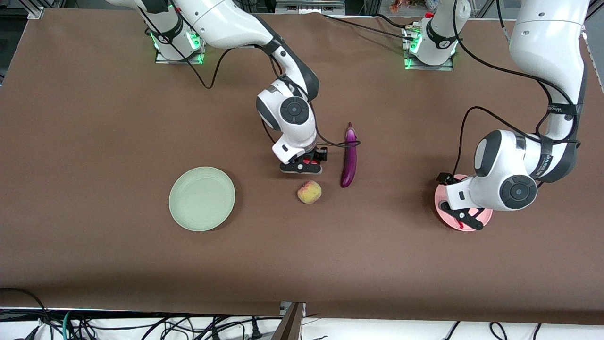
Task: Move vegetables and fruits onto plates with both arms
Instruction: 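Release the chili on the pink plate while the right gripper carries the apple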
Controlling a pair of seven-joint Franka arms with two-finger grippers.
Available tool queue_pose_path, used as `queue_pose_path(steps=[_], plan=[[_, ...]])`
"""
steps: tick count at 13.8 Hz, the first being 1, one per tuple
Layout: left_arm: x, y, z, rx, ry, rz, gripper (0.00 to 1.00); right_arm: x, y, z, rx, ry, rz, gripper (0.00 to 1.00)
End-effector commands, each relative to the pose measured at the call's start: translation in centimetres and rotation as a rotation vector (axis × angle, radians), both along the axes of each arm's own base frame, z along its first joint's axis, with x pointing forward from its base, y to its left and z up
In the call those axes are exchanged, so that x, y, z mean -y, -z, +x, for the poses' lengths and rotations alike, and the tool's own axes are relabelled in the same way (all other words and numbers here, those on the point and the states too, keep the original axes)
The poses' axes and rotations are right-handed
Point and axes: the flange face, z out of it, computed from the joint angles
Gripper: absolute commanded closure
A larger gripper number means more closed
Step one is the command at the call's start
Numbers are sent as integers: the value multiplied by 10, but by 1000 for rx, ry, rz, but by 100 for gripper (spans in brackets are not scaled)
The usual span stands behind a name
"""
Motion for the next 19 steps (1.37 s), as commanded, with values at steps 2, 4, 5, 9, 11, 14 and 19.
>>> queue_pose_path(steps=[2, 4, 5, 9, 11, 14, 19], plan=[[23, -6, -4, -16, -23, 6, 0, 69, -77, 35, -83, -82, -41, 69], [46, -6, -12, -48, -57, -6, 0, 119, -81, 67, -99, -128, -42, 69], [67, -8, -16, -48, -77, -15, 0, 149, -80, 84, -107, -146, -43, 69], [161, -2, -39, -5, -152, 2, 0, 282, -67, 143, -120, -218, -27, 69], [176, 2, -42, 11, -146, -5, 0, 322, -39, 156, -136, -215, -27, 67], [223, 25, -73, -21, -87, 26, 0, 345, -24, 161, -131, -185, -23, 28], [259, 57, -95, 50, -125, -4, 0, 342, -32, 162, -130, -156, -20, 1]])
